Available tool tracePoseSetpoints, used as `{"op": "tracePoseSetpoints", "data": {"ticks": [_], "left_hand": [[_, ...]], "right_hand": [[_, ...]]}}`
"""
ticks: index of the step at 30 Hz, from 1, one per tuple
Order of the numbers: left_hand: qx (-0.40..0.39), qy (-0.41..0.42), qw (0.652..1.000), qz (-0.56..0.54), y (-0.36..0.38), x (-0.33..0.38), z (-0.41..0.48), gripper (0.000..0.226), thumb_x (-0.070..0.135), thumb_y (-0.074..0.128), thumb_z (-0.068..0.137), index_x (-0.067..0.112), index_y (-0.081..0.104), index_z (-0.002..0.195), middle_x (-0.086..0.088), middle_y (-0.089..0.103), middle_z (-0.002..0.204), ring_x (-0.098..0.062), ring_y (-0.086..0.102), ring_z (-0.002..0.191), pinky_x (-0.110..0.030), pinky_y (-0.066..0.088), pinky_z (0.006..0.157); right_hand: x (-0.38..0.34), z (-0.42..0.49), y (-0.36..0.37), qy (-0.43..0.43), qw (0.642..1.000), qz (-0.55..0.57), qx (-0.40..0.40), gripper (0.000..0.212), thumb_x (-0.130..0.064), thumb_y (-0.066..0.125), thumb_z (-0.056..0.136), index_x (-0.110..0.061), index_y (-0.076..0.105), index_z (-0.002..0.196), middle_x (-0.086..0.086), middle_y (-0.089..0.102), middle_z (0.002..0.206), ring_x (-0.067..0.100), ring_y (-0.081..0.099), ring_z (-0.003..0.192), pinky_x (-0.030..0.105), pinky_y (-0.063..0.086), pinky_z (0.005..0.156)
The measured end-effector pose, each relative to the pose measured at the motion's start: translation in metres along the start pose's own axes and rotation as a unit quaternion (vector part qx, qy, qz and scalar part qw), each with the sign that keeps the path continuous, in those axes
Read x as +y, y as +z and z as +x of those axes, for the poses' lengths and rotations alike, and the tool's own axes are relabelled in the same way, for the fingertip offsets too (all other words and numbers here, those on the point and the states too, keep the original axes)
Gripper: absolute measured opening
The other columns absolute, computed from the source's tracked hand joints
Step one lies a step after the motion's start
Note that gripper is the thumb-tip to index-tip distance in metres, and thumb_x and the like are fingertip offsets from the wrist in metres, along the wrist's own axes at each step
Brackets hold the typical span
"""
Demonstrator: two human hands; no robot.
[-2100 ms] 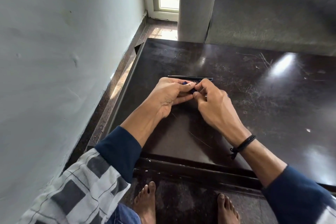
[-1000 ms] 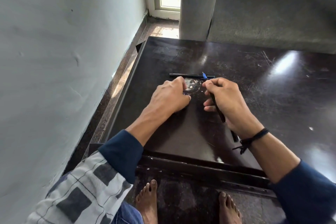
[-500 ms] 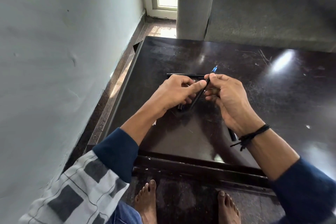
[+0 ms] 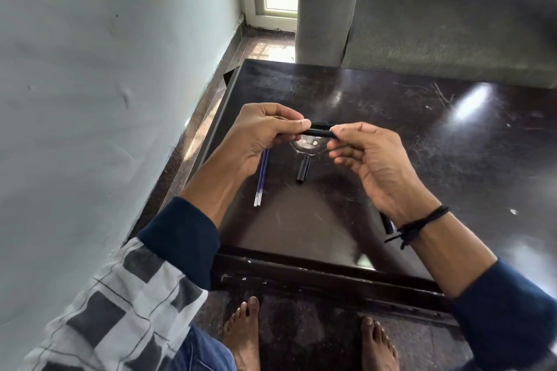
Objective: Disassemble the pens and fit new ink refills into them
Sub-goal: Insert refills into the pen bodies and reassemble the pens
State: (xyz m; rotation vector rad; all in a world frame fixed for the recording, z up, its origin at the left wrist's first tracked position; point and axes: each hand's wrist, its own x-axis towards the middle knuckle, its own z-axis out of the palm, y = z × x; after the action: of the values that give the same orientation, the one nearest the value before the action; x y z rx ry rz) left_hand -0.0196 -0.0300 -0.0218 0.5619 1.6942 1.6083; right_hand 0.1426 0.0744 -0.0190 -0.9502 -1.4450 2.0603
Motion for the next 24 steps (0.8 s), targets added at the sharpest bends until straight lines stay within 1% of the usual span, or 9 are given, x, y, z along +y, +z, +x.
{"op": "tracePoseSetpoints", "data": {"ticks": [3, 5, 9, 12, 15, 18, 20, 22, 24], "left_hand": [[0.035, -0.031, 0.99, -0.132, 0.003, -0.001, 0.0, 0.025, -0.007, 0.08, 0.076, 0.001, 0.071, 0.099, -0.009, 0.073, 0.08, -0.021, 0.074, 0.072, -0.022, 0.06, 0.072], [0.027, -0.066, 0.979, -0.191, 0.006, -0.002, 0.0, 0.025, -0.007, 0.076, 0.081, 0.002, 0.07, 0.104, -0.013, 0.075, 0.088, -0.025, 0.076, 0.078, -0.024, 0.061, 0.072], [-0.043, -0.108, 0.97, -0.212, 0.021, -0.008, -0.006, 0.012, 0.0, 0.07, 0.089, 0.003, 0.071, 0.101, -0.017, 0.077, 0.096, -0.024, 0.077, 0.082, -0.025, 0.062, 0.074], [-0.034, -0.1, 0.971, -0.214, 0.027, -0.012, -0.007, 0.013, 0.001, 0.069, 0.09, 0.0, 0.07, 0.104, -0.018, 0.077, 0.096, -0.023, 0.077, 0.08, -0.024, 0.061, 0.072], [-0.019, -0.098, 0.973, -0.209, 0.027, -0.013, -0.007, 0.018, 0.0, 0.07, 0.089, -0.004, 0.069, 0.106, -0.02, 0.076, 0.097, -0.023, 0.077, 0.078, -0.023, 0.06, 0.069], [-0.006, -0.098, 0.975, -0.2, 0.028, -0.014, -0.009, 0.019, 0.0, 0.072, 0.088, -0.007, 0.07, 0.105, -0.019, 0.076, 0.094, -0.023, 0.077, 0.075, -0.021, 0.059, 0.066], [-0.001, -0.098, 0.975, -0.201, 0.03, -0.014, -0.009, 0.015, 0.0, 0.072, 0.088, -0.007, 0.07, 0.101, -0.018, 0.077, 0.09, -0.023, 0.077, 0.075, -0.021, 0.059, 0.065], [0.002, -0.098, 0.974, -0.206, 0.032, -0.014, -0.01, 0.013, -0.001, 0.072, 0.088, -0.007, 0.07, 0.099, -0.018, 0.077, 0.087, -0.023, 0.077, 0.074, -0.021, 0.059, 0.064], [0.005, -0.097, 0.972, -0.212, 0.033, -0.013, -0.011, 0.014, -0.002, 0.072, 0.088, -0.008, 0.07, 0.1, -0.018, 0.077, 0.085, -0.023, 0.077, 0.073, -0.021, 0.06, 0.064]], "right_hand": [[0.001, 0.0, 0.001, 0.005, 1.0, 0.003, 0.02, 0.004, -0.005, 0.07, 0.093, -0.006, 0.07, 0.09, 0.01, 0.075, 0.073, 0.013, 0.068, 0.061, 0.019, 0.056, 0.061], [0.001, 0.0, 0.0, 0.006, 1.0, 0.012, 0.025, 0.004, -0.005, 0.07, 0.094, -0.005, 0.069, 0.09, 0.01, 0.075, 0.074, 0.013, 0.069, 0.062, 0.019, 0.057, 0.062], [0.003, 0.003, -0.002, 0.006, 1.0, 0.017, 0.018, 0.003, -0.004, 0.069, 0.094, -0.004, 0.068, 0.091, 0.009, 0.076, 0.075, 0.013, 0.07, 0.064, 0.019, 0.057, 0.062], [0.005, 0.006, -0.005, 0.008, 1.0, -0.005, 0.008, 0.006, -0.011, 0.069, 0.096, -0.005, 0.07, 0.094, 0.01, 0.077, 0.077, 0.011, 0.069, 0.063, 0.018, 0.057, 0.061], [0.01, 0.009, -0.008, -0.01, 0.998, -0.068, 0.002, 0.011, -0.018, 0.069, 0.097, -0.007, 0.073, 0.095, 0.01, 0.076, 0.078, 0.011, 0.067, 0.064, 0.019, 0.054, 0.061], [0.014, 0.01, -0.008, -0.065, 0.988, -0.14, 0.017, 0.013, -0.013, 0.068, 0.098, -0.009, 0.072, 0.086, 0.005, 0.074, 0.069, 0.01, 0.065, 0.061, 0.02, 0.053, 0.06], [0.016, 0.01, -0.008, -0.11, 0.974, -0.197, 0.035, 0.017, -0.013, 0.069, 0.098, -0.015, 0.071, 0.081, 0.002, 0.073, 0.065, 0.01, 0.064, 0.06, 0.027, 0.053, 0.062], [0.018, 0.009, -0.008, -0.152, 0.951, -0.264, 0.054, 0.018, -0.017, 0.069, 0.097, -0.022, 0.071, 0.08, -0.001, 0.074, 0.066, 0.014, 0.064, 0.061, 0.038, 0.055, 0.065], [0.018, 0.007, -0.008, -0.185, 0.926, -0.321, 0.071, 0.016, -0.023, 0.069, 0.097, -0.024, 0.071, 0.081, -0.005, 0.074, 0.069, 0.02, 0.067, 0.063, 0.042, 0.057, 0.067]]}}
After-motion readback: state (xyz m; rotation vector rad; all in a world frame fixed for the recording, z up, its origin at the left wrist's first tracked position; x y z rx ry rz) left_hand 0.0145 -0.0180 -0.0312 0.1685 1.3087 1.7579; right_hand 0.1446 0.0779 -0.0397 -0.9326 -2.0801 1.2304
